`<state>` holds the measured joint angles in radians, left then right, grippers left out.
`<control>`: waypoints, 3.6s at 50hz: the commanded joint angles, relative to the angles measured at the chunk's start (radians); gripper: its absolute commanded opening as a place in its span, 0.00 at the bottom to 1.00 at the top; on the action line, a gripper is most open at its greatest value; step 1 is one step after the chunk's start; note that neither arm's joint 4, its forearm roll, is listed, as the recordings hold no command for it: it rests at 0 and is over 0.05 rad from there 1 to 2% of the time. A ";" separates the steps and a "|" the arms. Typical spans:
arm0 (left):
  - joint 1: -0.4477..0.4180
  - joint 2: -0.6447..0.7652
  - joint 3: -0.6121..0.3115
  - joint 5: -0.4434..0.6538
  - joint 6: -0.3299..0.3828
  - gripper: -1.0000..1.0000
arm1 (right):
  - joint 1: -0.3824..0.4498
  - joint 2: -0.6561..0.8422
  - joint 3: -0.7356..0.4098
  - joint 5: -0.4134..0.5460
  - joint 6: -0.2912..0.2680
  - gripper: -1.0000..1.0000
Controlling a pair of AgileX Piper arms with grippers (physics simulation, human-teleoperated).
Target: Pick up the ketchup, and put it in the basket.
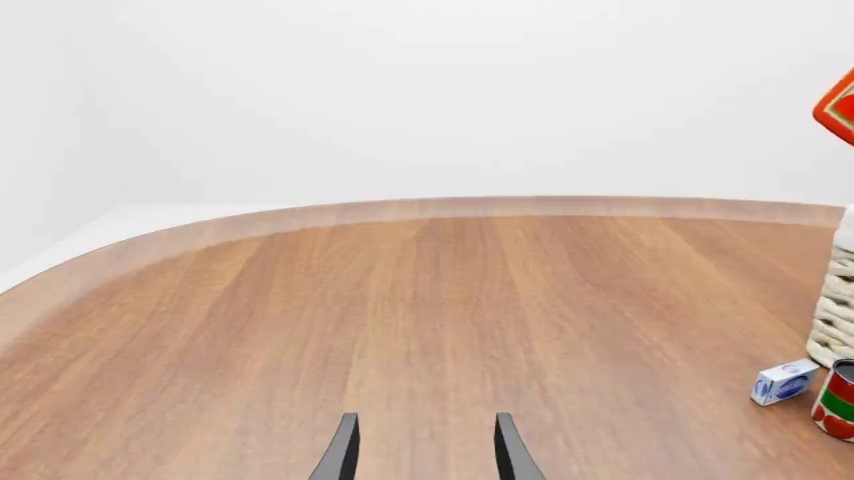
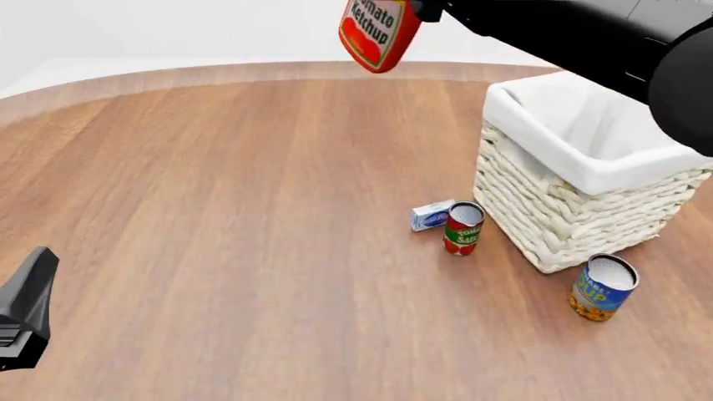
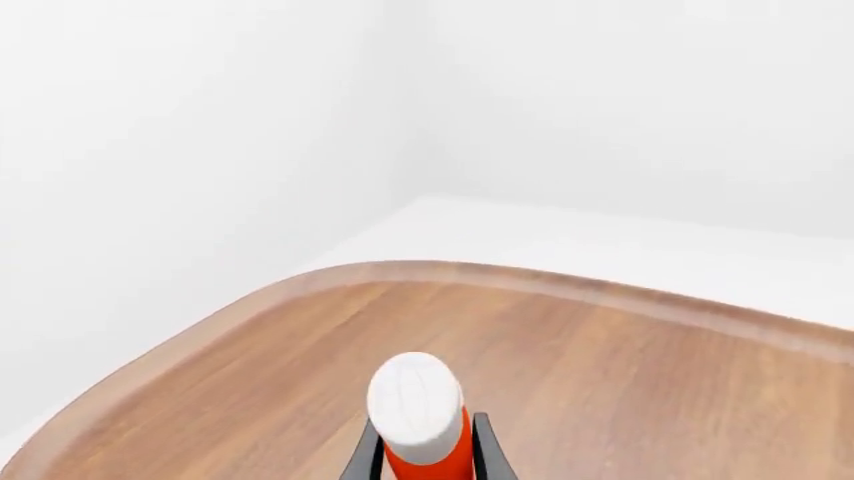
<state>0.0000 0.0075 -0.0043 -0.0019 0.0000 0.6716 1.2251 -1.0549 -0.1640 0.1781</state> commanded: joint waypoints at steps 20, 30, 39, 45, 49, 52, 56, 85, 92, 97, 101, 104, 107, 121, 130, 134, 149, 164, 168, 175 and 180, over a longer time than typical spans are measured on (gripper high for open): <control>0.000 0.000 0.000 0.000 0.000 1.00 | -0.129 -0.007 0.016 -0.034 0.032 0.00; 0.000 0.000 0.000 0.000 0.000 1.00 | -0.151 -0.009 0.024 -0.046 0.039 0.00; 0.000 0.000 0.000 0.000 0.000 1.00 | -0.167 -0.013 0.022 -0.048 0.042 0.00; 0.000 0.000 0.000 0.000 0.000 1.00 | -0.181 -0.014 0.025 -0.056 0.045 0.00; 0.000 0.000 0.000 0.000 0.000 1.00 | -0.185 -0.013 0.026 -0.058 0.044 0.00; 0.000 0.000 0.000 0.000 0.000 1.00 | -0.192 -0.014 0.026 -0.060 0.042 0.00; 0.000 0.000 0.000 0.000 0.000 1.00 | -0.198 -0.013 0.027 -0.065 0.044 0.00; 0.000 0.000 0.000 0.000 0.000 1.00 | -0.269 -0.079 0.074 -0.061 0.066 0.00; 0.000 0.000 0.000 0.000 0.000 1.00 | -0.282 -0.085 0.086 -0.065 0.064 0.00; 0.000 0.000 0.000 0.000 0.000 1.00 | -0.290 -0.110 0.108 -0.067 0.066 0.00; 0.000 0.000 0.000 0.000 0.000 1.00 | -0.293 -0.118 0.113 -0.059 0.063 0.00; 0.000 0.000 0.000 0.000 0.000 1.00 | -0.294 -0.112 0.110 -0.061 0.062 0.00; 0.000 0.000 0.000 0.000 0.000 1.00 | -0.298 -0.120 0.120 -0.062 0.057 0.00; 0.000 0.000 0.000 0.000 0.000 1.00 | -0.327 -0.157 0.164 -0.071 0.067 0.00; 0.000 0.000 0.000 0.000 0.000 1.00 | -0.357 -0.211 0.199 -0.065 0.078 0.00; 0.000 0.000 0.000 0.000 0.000 1.00 | -0.363 -0.232 0.208 -0.058 0.079 0.00; 0.000 0.000 0.000 0.000 0.000 1.00 | -0.408 -0.306 0.234 -0.021 0.075 0.00; 0.000 0.000 0.000 0.000 0.000 1.00 | -0.498 -0.461 0.279 0.055 0.075 0.00; 0.000 0.000 0.000 0.000 0.000 1.00 | -0.516 -0.462 0.272 0.063 0.068 0.00; 0.000 0.000 0.000 0.000 0.000 1.00 | -0.542 -0.445 0.264 0.068 0.053 0.00; 0.000 0.000 0.000 0.000 0.000 1.00 | -0.557 -0.437 0.275 0.064 0.047 0.00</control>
<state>0.0000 0.0075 -0.0043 -0.0019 0.0000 0.1511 0.7894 -0.7814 -0.1067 0.2232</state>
